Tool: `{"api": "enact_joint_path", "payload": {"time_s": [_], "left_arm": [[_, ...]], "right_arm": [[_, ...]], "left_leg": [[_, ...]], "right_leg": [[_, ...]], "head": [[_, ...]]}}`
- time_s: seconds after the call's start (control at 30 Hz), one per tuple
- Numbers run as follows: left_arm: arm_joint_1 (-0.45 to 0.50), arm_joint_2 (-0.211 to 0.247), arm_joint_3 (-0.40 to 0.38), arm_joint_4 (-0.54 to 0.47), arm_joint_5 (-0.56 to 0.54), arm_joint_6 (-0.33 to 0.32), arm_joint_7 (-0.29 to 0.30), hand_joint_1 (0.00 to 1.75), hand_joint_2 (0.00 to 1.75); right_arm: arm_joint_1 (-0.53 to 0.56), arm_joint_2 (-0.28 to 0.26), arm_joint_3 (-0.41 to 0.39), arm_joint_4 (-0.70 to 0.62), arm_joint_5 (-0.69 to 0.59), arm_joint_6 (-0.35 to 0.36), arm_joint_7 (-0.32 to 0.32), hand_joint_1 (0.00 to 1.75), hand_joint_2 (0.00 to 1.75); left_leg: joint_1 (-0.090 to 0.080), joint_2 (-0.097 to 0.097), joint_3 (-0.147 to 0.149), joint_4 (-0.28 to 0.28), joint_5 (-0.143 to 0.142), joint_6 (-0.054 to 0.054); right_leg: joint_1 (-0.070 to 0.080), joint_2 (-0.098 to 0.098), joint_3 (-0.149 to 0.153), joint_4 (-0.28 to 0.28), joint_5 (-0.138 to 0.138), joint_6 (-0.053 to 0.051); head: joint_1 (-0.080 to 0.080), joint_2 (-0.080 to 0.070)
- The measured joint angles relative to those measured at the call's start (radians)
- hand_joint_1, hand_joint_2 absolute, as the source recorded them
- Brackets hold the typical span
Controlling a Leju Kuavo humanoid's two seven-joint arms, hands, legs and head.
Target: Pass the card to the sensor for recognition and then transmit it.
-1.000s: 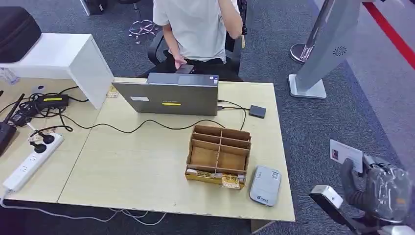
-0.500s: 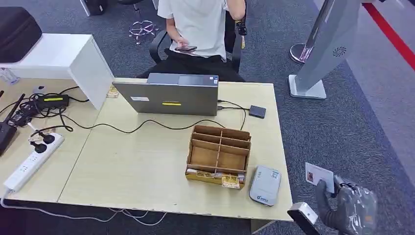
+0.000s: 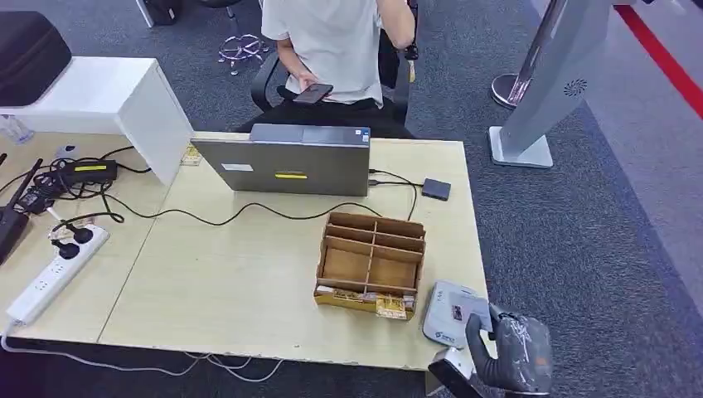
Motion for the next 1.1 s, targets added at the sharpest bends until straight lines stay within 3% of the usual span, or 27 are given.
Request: {"api": "enact_joint_path", "payload": {"time_s": [0.6, 0.87, 1.1], "left_arm": [[-0.001, -0.001, 0.005, 0.000, -0.018, -0.005, 0.001, 0.00, 1.75], [-0.002, -0.001, 0.007, 0.000, -0.024, -0.007, 0.001, 0.00, 1.75], [-0.002, 0.000, 0.009, 0.000, -0.031, -0.009, 0.001, 0.00, 1.75]], "right_arm": [[-0.088, 0.038, 0.104, 0.186, -0.034, -0.002, 0.000, 1.75, 1.75], [-0.124, 0.050, 0.102, 0.275, -0.042, -0.022, 0.008, 1.75, 1.75], [-0.160, 0.064, 0.021, 0.361, -0.033, -0.071, -0.011, 1.75, 1.75]], "left_leg": [[0.000, 0.000, 0.000, 0.000, 0.000, 0.000], [0.000, 0.000, 0.000, 0.000, 0.000, 0.000], [0.000, 0.000, 0.000, 0.000, 0.000, 0.000]], "right_leg": [[0.000, 0.000, 0.000, 0.000, 0.000, 0.000], [0.000, 0.000, 0.000, 0.000, 0.000, 0.000], [0.000, 0.000, 0.000, 0.000, 0.000, 0.000]], "head": [[0.000, 0.000], [0.000, 0.000], [0.000, 0.000]]}}
